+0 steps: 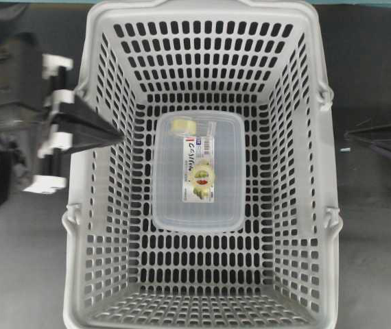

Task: Pick up the cellophane tape from the shopping basket with the left arm.
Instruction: 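Move the left gripper down into the basket over the tape roll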

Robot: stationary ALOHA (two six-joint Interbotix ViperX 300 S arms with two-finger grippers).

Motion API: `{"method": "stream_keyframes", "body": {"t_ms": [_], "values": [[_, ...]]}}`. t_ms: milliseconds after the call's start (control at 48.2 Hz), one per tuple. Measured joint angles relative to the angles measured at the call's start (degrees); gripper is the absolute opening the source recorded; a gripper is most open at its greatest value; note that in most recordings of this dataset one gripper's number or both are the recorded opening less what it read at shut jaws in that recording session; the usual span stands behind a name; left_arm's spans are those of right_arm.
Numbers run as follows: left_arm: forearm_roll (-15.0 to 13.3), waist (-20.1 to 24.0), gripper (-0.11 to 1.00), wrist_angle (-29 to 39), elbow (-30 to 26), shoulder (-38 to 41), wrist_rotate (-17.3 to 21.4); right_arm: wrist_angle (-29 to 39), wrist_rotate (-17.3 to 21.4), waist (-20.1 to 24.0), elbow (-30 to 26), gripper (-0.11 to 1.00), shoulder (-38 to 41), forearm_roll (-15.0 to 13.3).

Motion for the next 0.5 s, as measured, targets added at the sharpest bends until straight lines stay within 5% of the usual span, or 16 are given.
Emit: {"method": "stream_keyframes", "body": {"t_ms": [125,291,395,498], "values": [[0.0,-0.1,0.0,6.2,-5.9,7.1,0.3,0.7,-0.1,0.0,0.0,0.16,-0.1,0.0],[0.0,0.0,0.03,12.5,-12.7,15.0,0.5,1.1,-0.1,0.0,-0.1,0.58,-0.5,0.0],[0.0,0.2,0.29,15.7,-17.1,19.7,0.7,1.1,0.0,0.0,-0.2,0.77,-0.8,0.0],[0.0,0.4,0.61,18.3,-20.3,23.6,0.7,1.1,0.0,0.1,-0.2,0.8,-1.1,0.0]]}}
